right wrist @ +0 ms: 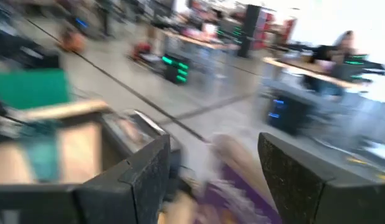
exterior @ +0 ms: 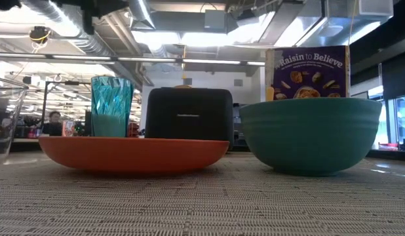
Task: Arrange a breakfast setting
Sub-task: Pour the cereal from the violet cereal box into the green bowl
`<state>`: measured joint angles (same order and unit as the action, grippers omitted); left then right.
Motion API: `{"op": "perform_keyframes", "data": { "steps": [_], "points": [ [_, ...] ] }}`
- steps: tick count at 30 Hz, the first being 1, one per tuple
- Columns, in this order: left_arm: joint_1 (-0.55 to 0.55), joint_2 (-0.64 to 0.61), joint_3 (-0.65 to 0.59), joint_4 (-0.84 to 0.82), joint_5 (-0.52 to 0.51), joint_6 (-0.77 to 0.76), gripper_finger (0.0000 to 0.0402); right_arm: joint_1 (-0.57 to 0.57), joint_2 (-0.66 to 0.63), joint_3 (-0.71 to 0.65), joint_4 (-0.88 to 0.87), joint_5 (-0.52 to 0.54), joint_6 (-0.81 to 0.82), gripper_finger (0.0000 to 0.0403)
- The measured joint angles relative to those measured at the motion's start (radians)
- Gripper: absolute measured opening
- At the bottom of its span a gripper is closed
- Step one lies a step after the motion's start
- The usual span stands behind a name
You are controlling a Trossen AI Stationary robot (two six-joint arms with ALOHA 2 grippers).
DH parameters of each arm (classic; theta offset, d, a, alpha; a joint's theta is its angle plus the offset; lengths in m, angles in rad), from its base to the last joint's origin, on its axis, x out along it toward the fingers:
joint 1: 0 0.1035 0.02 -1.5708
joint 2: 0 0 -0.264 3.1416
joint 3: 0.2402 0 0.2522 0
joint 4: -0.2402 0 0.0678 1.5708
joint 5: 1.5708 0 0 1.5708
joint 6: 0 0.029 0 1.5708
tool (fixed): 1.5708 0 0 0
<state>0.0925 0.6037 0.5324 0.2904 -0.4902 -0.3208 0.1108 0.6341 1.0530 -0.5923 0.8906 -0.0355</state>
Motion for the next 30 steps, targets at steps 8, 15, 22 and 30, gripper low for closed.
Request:
{"op": "perform_keyframes", "data": {
  "steps": [8, 15, 22, 30],
  "points": [
    [0.002, 0.204, 0.277, -0.22, 0.007, 0.21, 0.018, -0.089, 0.083, 0.195, -0.252, 0.044, 0.096, 0.0234],
    [0.047, 0.304, 0.44, -0.332, 0.011, 0.315, 0.0206, -0.326, 0.187, 0.335, -0.42, -0.215, 0.164, 0.0234],
    [0.11, 0.359, 0.5, -0.38, 0.173, 0.357, 0.0207, -0.631, 0.377, 0.459, -0.566, -0.438, 0.024, 0.0234],
    [0.095, 0.39, 0.501, -0.403, 0.178, 0.358, 0.0208, -0.953, 0.534, 0.55, -0.564, -0.796, -0.057, 0.0234]
  ]
}}
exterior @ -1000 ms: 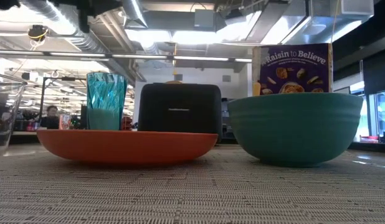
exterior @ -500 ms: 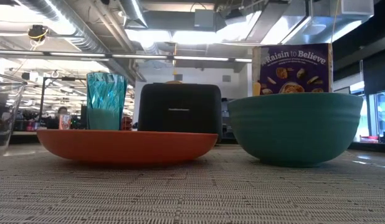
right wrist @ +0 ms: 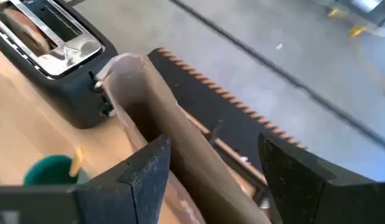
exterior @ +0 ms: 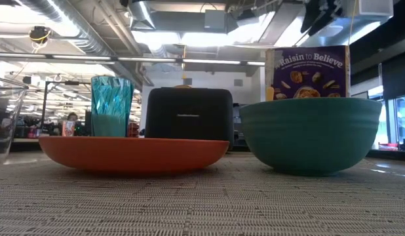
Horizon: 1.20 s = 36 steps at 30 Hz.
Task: Arrange a breakfast setting
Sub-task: Pour the cereal from the violet cereal box into the green bowl
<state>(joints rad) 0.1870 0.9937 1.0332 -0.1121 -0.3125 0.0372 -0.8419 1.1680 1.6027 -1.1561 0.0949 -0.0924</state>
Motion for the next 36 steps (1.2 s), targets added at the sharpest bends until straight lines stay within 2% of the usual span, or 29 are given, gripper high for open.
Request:
{"op": "perform_keyframes", "data": {
  "steps": [8, 10, 13, 18, 25, 30, 33, 36],
  "points": [
    [-0.006, 0.0, 0.0, -0.136, -0.001, -0.001, 0.0208, -0.159, 0.077, 0.029, -0.034, -0.262, -0.067, 0.0228],
    [-0.006, 0.0, 0.0, -0.157, 0.0, -0.001, 0.0208, -0.178, 0.084, 0.029, -0.052, -0.298, -0.085, 0.0219],
    [-0.006, 0.0, 0.0, -0.17, -0.009, -0.001, 0.0208, -0.191, 0.1, 0.029, -0.063, -0.281, -0.12, 0.02],
    [-0.006, 0.0, 0.0, -0.171, -0.024, 0.0, 0.0208, -0.194, 0.133, 0.029, -0.087, -0.317, -0.164, 0.0171],
    [-0.006, -0.001, 0.0, -0.173, -0.071, 0.0, 0.0208, -0.193, 0.186, 0.029, -0.103, -0.316, -0.208, 0.0158],
    [-0.006, -0.001, 0.0, -0.175, -0.077, 0.0, 0.0208, -0.193, 0.23, 0.029, -0.103, -0.253, -0.233, 0.0145],
    [-0.006, -0.001, 0.0, -0.204, -0.103, 0.001, 0.0208, -0.193, 0.253, 0.029, -0.106, -0.258, -0.244, 0.0106],
    [-0.006, -0.001, 0.0, -0.223, -0.106, 0.001, 0.0208, -0.193, 0.264, 0.029, -0.122, -0.297, -0.255, 0.0038]
  ]
}}
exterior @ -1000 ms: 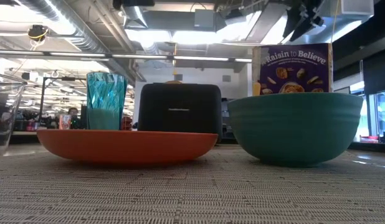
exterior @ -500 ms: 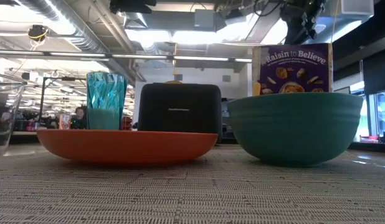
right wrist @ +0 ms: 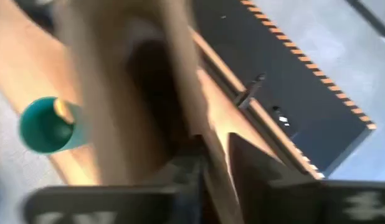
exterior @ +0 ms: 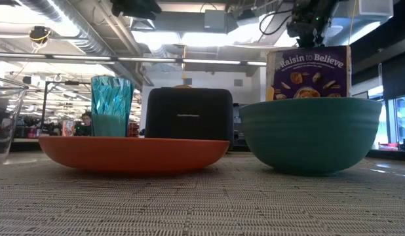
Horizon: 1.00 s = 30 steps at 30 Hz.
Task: Arrange a breakfast setting
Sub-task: Pour the cereal from the violet cereal box into the green bowl
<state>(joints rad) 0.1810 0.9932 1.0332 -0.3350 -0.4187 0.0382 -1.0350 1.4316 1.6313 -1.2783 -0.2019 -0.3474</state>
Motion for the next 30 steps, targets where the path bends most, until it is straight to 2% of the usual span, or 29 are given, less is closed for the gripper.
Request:
{"op": "perform_keyframes", "data": {
  "steps": [2, 8, 15, 22, 26, 30],
  "points": [
    [0.0, 0.0, 0.0, 0.0, 0.0, 0.0, 0.0208, 0.001, 0.001, 0.0, -0.01, -0.02, -0.013, 0.001],
    [0.0, 0.0, 0.0, 0.0, -0.013, 0.0, 0.0208, 0.001, -0.025, 0.02, -0.062, 0.035, -0.034, 0.0002],
    [0.012, 0.018, 0.0, 0.066, -0.002, -0.002, 0.0208, 0.001, -0.09, 0.217, -0.156, 0.0, -0.05, 0.0],
    [0.075, 0.12, 0.013, 0.176, 0.185, -0.009, 0.025, 0.001, -0.123, 0.467, -0.2, -0.19, -0.027, 0.0],
    [0.102, 0.201, 0.109, 0.172, 0.262, -0.002, 0.0296, 0.001, -0.128, 0.58, -0.199, -0.348, 0.018, 0.0],
    [0.112, 0.295, 0.244, 0.174, 0.344, 0.075, 0.0342, 0.001, -0.129, 0.654, -0.178, -0.523, 0.061, 0.0]
  ]
}}
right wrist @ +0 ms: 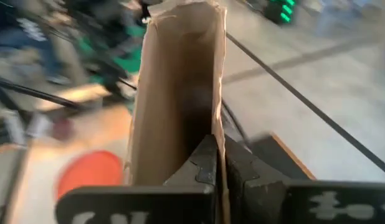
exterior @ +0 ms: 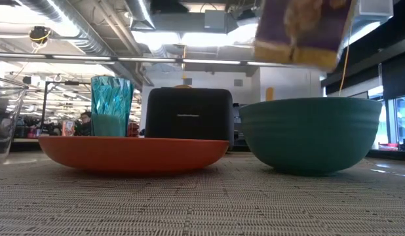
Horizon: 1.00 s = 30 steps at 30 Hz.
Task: Arrange a breakfast setting
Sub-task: Pour the cereal from the violet cereal box into the green bowl
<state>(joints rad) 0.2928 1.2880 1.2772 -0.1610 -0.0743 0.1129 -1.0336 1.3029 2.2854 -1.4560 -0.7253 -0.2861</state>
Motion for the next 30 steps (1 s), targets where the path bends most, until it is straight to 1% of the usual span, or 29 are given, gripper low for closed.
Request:
{"op": "perform_keyframes", "data": {
  "steps": [4, 6, 9, 14, 17, 21, 23, 27, 30],
  "points": [
    [-0.001, 0.112, 0.136, -0.005, 0.127, 0.062, 0.0373, 0.0, 0.0, 0.028, 0.05, -0.131, 0.06, 0.0],
    [-0.012, 0.165, 0.198, -0.007, 0.176, 0.081, 0.0382, 0.0, -0.004, 0.028, 0.084, -0.16, 0.077, 0.0],
    [-0.027, 0.233, 0.278, -0.009, 0.189, 0.113, 0.039, 0.0, -0.005, 0.028, 0.105, -0.183, 0.098, 0.0],
    [-0.038, 0.323, 0.38, -0.009, 0.172, 0.137, 0.0392, 0.006, -0.004, 0.028, 0.135, -0.236, 0.099, 0.0],
    [-0.037, 0.367, 0.419, -0.011, 0.182, 0.133, 0.0392, 0.069, 0.004, 0.027, 0.175, -0.227, 0.103, 0.0],
    [-0.037, 0.411, 0.449, -0.005, 0.21, 0.132, 0.0392, 0.188, 0.025, 0.027, 0.25, -0.183, 0.125, 0.0],
    [-0.038, 0.427, 0.455, -0.006, 0.184, 0.131, 0.0392, 0.25, 0.041, 0.027, 0.271, -0.165, 0.127, 0.0],
    [-0.038, 0.43, 0.456, -0.001, 0.12, 0.126, 0.0392, 0.356, 0.077, 0.026, 0.311, -0.092, 0.123, 0.0],
    [-0.04, 0.429, 0.458, 0.001, 0.097, 0.125, 0.0392, 0.404, 0.1, 0.025, 0.327, -0.082, 0.115, 0.0]
  ]
}}
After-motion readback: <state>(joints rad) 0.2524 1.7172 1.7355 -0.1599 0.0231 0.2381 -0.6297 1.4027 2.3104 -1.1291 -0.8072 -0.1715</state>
